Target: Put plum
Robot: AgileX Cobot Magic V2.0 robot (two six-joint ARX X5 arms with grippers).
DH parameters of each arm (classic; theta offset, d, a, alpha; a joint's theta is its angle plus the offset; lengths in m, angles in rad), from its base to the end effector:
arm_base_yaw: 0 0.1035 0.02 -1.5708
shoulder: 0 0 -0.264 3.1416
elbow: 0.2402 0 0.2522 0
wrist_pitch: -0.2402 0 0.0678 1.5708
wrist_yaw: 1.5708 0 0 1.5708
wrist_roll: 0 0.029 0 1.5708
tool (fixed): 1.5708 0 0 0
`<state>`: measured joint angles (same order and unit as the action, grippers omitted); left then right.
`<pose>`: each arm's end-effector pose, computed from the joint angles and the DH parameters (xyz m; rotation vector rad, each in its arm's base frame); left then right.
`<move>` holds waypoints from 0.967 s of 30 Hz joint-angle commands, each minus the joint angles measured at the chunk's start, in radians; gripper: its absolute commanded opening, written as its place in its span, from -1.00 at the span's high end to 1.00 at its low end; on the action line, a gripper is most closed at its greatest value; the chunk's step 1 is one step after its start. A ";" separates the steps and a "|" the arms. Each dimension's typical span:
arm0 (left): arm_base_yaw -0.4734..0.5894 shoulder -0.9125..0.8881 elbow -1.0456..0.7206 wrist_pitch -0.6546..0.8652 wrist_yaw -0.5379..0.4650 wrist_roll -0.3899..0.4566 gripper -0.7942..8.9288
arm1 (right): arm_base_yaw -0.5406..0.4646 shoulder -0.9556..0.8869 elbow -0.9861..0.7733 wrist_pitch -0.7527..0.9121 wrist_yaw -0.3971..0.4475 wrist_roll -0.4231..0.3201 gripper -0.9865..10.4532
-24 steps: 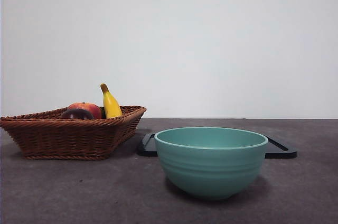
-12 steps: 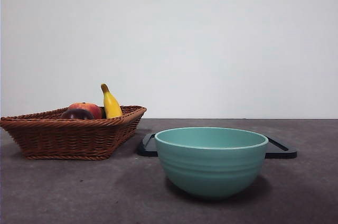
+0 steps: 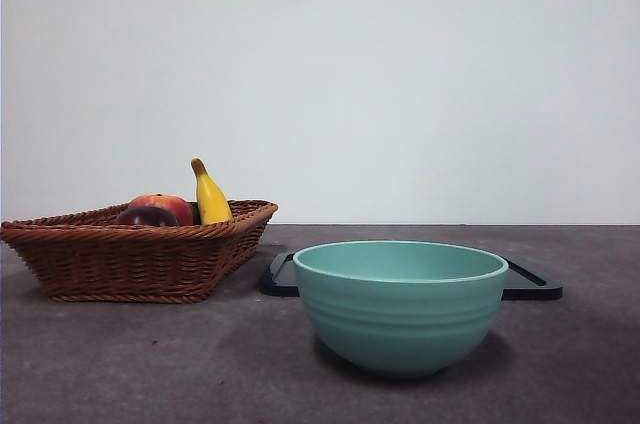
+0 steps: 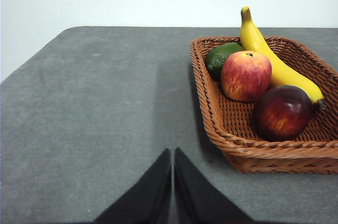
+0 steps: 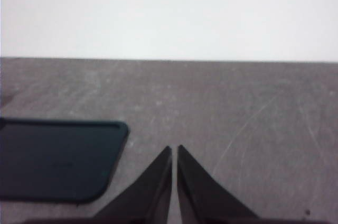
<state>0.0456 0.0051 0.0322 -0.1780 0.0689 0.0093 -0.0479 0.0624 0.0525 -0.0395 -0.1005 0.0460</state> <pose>0.0949 0.0023 0.1569 0.0007 0.1505 -0.0240 0.0986 -0.0018 0.1728 0.0497 0.0505 0.0514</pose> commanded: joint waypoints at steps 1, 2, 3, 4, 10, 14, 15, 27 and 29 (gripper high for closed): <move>0.002 -0.002 -0.021 -0.009 -0.002 0.002 0.82 | 0.000 -0.014 -0.020 0.015 0.005 0.022 0.81; 0.002 -0.002 -0.021 -0.009 -0.002 0.001 0.82 | 0.000 -0.019 -0.027 0.014 0.005 0.022 0.81; 0.002 -0.002 -0.021 -0.009 -0.002 0.001 0.82 | 0.000 -0.025 -0.033 0.014 0.005 0.023 0.81; 0.002 -0.002 -0.021 -0.009 -0.002 0.002 0.82 | 0.000 -0.033 -0.039 0.009 0.005 0.023 0.81; 0.002 -0.002 -0.021 -0.009 -0.002 0.001 0.82 | 0.000 -0.059 -0.042 -0.055 0.006 0.021 0.81; 0.002 -0.002 -0.021 -0.009 -0.002 0.001 0.82 | 0.000 -0.059 -0.042 -0.119 0.021 0.022 0.81; 0.002 -0.002 -0.021 -0.009 -0.002 0.001 0.82 | 0.000 -0.059 -0.042 -0.137 0.023 0.022 0.81; 0.002 -0.002 -0.021 -0.009 -0.002 0.001 0.82 | 0.000 -0.059 -0.041 -0.117 0.023 0.022 0.81; 0.002 -0.002 -0.021 -0.009 -0.002 0.001 0.82 | 0.000 -0.059 -0.041 -0.118 0.023 0.022 0.81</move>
